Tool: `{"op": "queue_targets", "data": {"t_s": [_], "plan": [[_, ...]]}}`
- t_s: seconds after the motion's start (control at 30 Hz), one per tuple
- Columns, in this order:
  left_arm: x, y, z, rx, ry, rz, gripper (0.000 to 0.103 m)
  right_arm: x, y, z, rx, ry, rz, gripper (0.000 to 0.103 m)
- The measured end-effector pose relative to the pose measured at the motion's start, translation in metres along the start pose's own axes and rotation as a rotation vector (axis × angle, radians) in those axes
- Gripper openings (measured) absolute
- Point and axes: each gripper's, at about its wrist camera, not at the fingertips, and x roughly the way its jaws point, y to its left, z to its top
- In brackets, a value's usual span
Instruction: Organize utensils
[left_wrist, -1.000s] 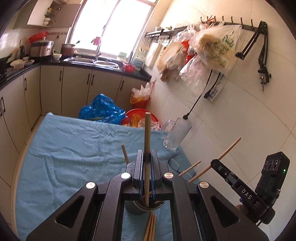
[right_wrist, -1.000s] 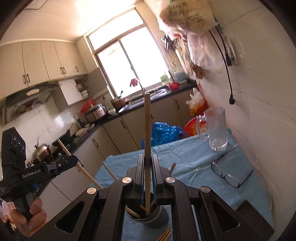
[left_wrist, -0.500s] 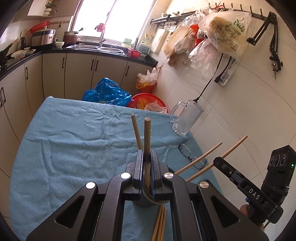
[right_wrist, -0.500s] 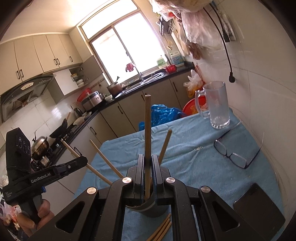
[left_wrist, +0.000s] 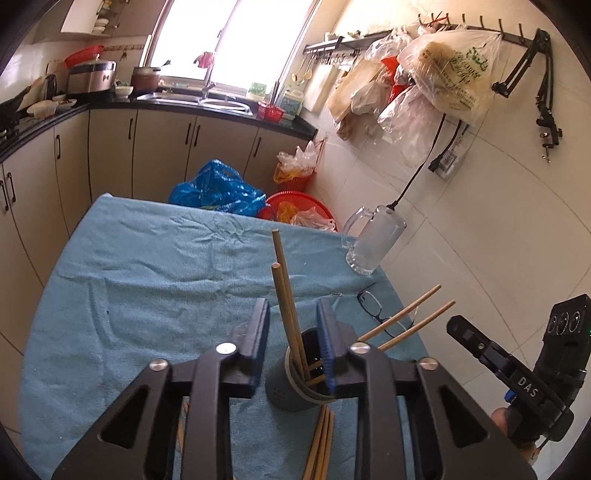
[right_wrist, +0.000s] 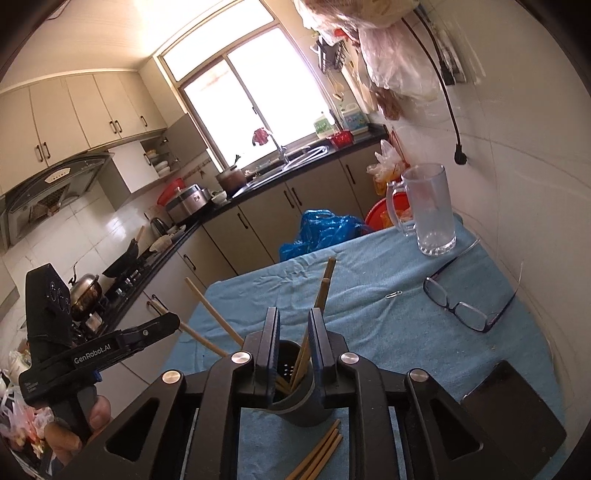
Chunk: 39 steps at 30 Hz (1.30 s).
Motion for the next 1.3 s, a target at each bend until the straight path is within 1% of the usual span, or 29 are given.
{"op": "queue_targets", "data": {"t_s": [0.07,0.17,0.23,0.27,0.33,0.4,0.5,0.6,0.67,0.77,0.87,0.97,1.0,1.03,1.13,1.2,1.3], "plan": [[-0.011,-0.002,-0.002,0.013,-0.021,0.009,0.027,-0.01,0.002,-0.001,-0.008,-0.015,0.002,0.027],[-0.03,-0.004,-0.012,0.028,-0.061,0.022,0.035,-0.029,0.002,-0.007,-0.03,-0.041,-0.011,0.037],[-0.042,-0.002,-0.024,0.038,-0.083,0.034,0.036,-0.037,-0.001,-0.016,-0.038,-0.049,-0.023,0.051],[-0.048,0.001,-0.031,0.04,-0.09,0.045,0.037,-0.041,-0.004,-0.024,-0.035,-0.044,-0.036,0.053],[-0.056,0.009,-0.049,0.031,-0.091,0.061,0.038,-0.043,-0.01,-0.039,-0.02,-0.031,-0.052,0.053],[-0.061,0.019,-0.07,0.019,-0.074,0.081,0.038,-0.041,-0.018,-0.057,-0.001,-0.007,-0.072,0.053],[-0.065,0.041,-0.108,-0.012,-0.049,0.123,0.038,-0.033,-0.031,-0.088,0.024,0.048,-0.109,0.053],[-0.066,0.063,-0.14,-0.037,-0.025,0.167,0.04,-0.024,-0.04,-0.11,0.044,0.092,-0.146,0.053],[-0.063,0.077,-0.157,-0.066,0.001,0.198,0.04,-0.021,-0.043,-0.121,0.056,0.105,-0.162,0.053],[-0.062,0.092,-0.176,-0.106,0.014,0.204,0.041,-0.016,-0.045,-0.134,0.061,0.123,-0.183,0.053],[-0.061,0.1,-0.187,-0.122,0.013,0.216,0.041,-0.014,-0.045,-0.143,0.065,0.132,-0.192,0.053],[-0.064,0.102,-0.189,-0.129,-0.008,0.217,0.041,-0.015,-0.044,-0.152,0.052,0.14,-0.199,0.053],[-0.065,0.103,-0.19,-0.129,-0.019,0.213,0.046,-0.016,-0.042,-0.155,0.044,0.141,-0.205,0.053],[-0.066,0.103,-0.19,-0.129,-0.023,0.218,0.047,-0.016,-0.04,-0.157,0.036,0.14,-0.208,0.053],[-0.068,0.1,-0.191,-0.126,-0.039,0.226,0.047,-0.013,-0.036,-0.161,0.005,0.143,-0.201,0.053],[-0.067,0.099,-0.191,-0.113,-0.035,0.212,0.047,-0.014,-0.037,-0.161,0.006,0.134,-0.192,0.053],[-0.066,0.1,-0.191,-0.114,-0.033,0.213,0.047,-0.013,-0.036,-0.161,-0.002,0.134,-0.18,0.053]]}}
